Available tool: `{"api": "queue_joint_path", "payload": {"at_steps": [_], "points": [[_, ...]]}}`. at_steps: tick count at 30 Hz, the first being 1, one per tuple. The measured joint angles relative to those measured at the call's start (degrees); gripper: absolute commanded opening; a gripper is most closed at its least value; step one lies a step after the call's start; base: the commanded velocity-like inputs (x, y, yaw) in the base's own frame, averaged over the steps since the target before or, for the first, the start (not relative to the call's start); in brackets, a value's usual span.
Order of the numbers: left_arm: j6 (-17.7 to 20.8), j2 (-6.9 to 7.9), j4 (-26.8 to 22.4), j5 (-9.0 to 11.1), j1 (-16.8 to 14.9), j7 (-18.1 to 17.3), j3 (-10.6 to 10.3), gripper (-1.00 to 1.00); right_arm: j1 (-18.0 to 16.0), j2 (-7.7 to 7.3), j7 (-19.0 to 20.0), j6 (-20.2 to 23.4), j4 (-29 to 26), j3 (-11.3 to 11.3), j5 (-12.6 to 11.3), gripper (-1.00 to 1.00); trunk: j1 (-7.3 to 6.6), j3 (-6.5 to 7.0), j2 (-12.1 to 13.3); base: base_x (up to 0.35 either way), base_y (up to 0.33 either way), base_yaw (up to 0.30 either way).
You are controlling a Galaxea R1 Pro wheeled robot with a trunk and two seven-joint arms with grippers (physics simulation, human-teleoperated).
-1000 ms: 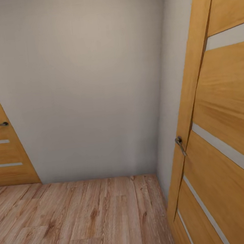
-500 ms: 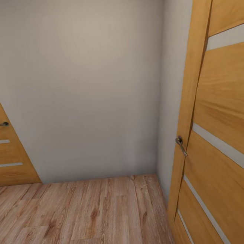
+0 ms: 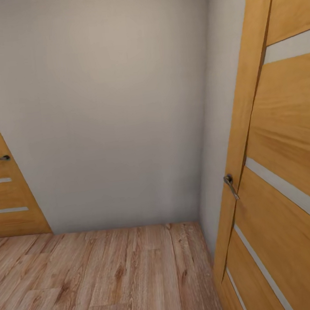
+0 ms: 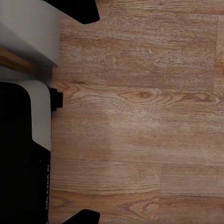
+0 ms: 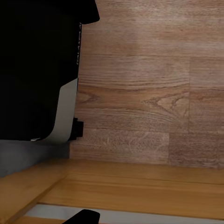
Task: Move the two storage containers from the living room to the garage. In the garage, place one container on the floor and stack the other container on top of it (either order is fine).
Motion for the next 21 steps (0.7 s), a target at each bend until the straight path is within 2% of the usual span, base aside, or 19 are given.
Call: {"api": "queue_joint_path", "payload": {"at_steps": [5, 19, 21], "points": [[0.00, 0.06, -0.01, 0.00, 0.00, 0.00, -0.01, 1.00, 0.00, 0.00, 0.00, 0.00, 0.00, 0.00, 0.00, 1.00, -0.01, 0.00, 0.00, 0.237, 0.000, 0.000], [-0.02, -0.02, 0.00, 0.00, 0.00, 0.00, -0.04, 1.00, 0.00, 0.00, 0.00, 0.00, -0.02, 0.00, 0.00, 1.00, 0.02, 0.00, 0.01, 0.017, 0.000, 0.000], [0.00, -0.01, 0.01, 0.01, 0.01, 0.06, -0.02, 1.00, 0.01, 0.00, -0.01, 0.00, -0.01, 0.01, 0.01, 1.00, -0.05, -0.01, -0.07, 0.286, 0.000, 0.000]]}}
